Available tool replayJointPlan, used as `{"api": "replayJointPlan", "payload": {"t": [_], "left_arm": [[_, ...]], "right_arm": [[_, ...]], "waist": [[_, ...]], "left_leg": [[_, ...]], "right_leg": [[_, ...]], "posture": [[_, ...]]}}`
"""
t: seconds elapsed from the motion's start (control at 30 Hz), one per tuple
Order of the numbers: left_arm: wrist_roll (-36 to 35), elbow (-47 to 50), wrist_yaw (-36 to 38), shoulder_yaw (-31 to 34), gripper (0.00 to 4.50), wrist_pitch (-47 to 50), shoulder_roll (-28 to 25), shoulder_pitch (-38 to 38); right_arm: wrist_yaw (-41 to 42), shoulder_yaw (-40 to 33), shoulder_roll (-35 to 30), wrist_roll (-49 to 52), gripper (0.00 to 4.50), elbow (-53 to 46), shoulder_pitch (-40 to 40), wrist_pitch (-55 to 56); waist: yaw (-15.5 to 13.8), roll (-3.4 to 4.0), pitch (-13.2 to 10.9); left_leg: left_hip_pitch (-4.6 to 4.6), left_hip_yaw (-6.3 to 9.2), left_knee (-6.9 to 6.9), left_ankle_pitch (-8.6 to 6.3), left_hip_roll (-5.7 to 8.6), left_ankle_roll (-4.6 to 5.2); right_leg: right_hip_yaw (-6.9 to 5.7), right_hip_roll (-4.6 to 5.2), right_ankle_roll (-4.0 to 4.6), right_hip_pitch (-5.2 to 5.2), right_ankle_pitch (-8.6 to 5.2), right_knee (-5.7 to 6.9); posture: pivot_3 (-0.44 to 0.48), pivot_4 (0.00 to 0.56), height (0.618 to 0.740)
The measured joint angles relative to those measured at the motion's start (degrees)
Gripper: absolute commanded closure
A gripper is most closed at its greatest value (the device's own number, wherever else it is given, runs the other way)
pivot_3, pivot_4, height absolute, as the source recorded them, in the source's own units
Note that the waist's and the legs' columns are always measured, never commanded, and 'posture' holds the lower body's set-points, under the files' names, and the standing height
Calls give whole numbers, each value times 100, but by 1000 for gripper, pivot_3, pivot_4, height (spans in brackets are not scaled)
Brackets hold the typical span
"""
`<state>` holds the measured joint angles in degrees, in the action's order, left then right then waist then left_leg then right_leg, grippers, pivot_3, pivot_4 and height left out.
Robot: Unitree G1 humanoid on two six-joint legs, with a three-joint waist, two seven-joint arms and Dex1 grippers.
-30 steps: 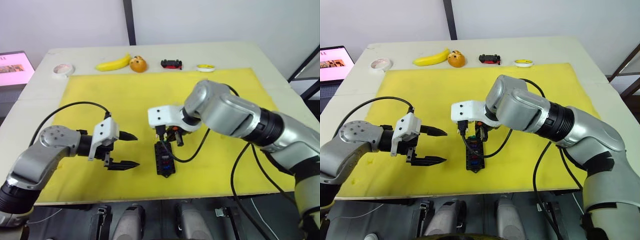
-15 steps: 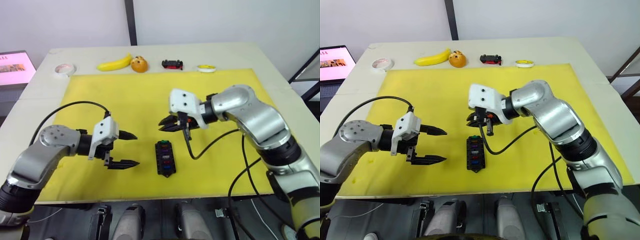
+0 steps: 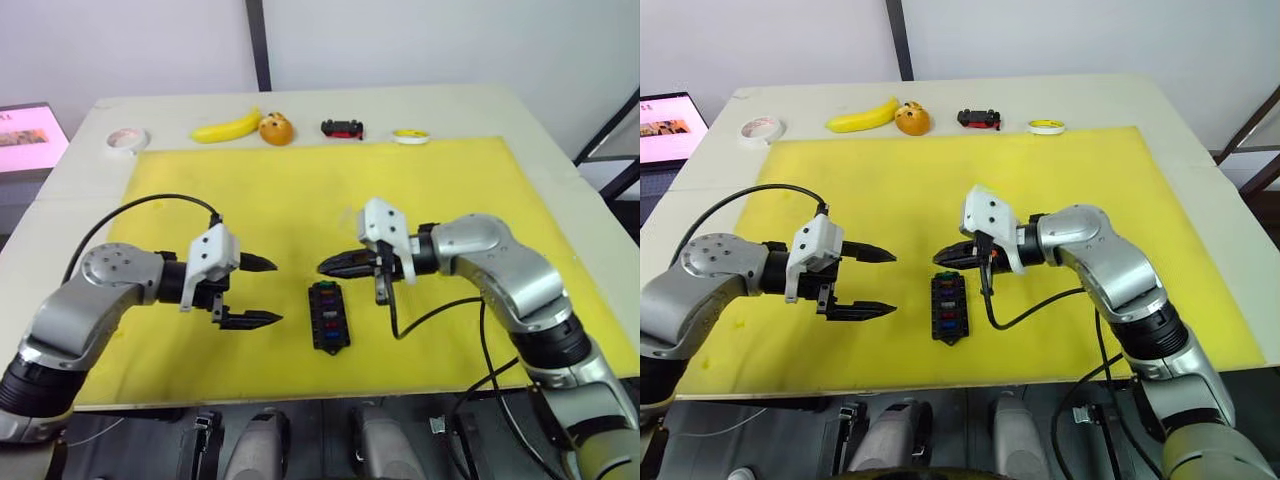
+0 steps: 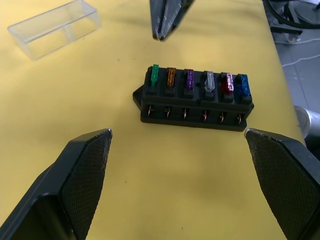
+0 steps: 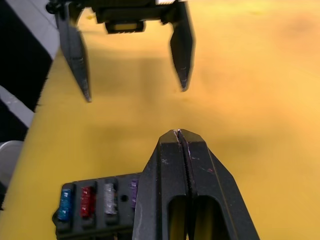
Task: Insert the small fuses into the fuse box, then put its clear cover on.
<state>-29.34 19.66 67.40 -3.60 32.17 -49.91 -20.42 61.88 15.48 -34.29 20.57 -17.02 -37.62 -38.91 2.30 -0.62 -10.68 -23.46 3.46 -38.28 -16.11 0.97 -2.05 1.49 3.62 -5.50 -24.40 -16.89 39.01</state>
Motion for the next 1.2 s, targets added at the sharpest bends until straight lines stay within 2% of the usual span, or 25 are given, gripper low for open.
{"api": "replayJointPlan", "payload": {"t": [0.87, 1.2], "left_arm": [[-19, 148, -162, 1, 0, 98, 63, 198], [-139, 312, -267, 7, 0, 128, 65, 279]], "right_arm": [[140, 492, 149, -676, 4491, 1254, 220, 1309], [265, 510, 156, -698, 4491, 1121, 154, 1095]], "waist": [[1, -1, 1], [-8, -2, 2]], "left_leg": [[10, 1, 0, 0, 0, -1], [16, 2, 0, 0, -2, -1]], "right_leg": [[-1, -2, 0, 11, 0, 0], [0, -1, 0, 20, 0, 0]], "posture": [[0, 150, 740], [0, 150, 740]]}}
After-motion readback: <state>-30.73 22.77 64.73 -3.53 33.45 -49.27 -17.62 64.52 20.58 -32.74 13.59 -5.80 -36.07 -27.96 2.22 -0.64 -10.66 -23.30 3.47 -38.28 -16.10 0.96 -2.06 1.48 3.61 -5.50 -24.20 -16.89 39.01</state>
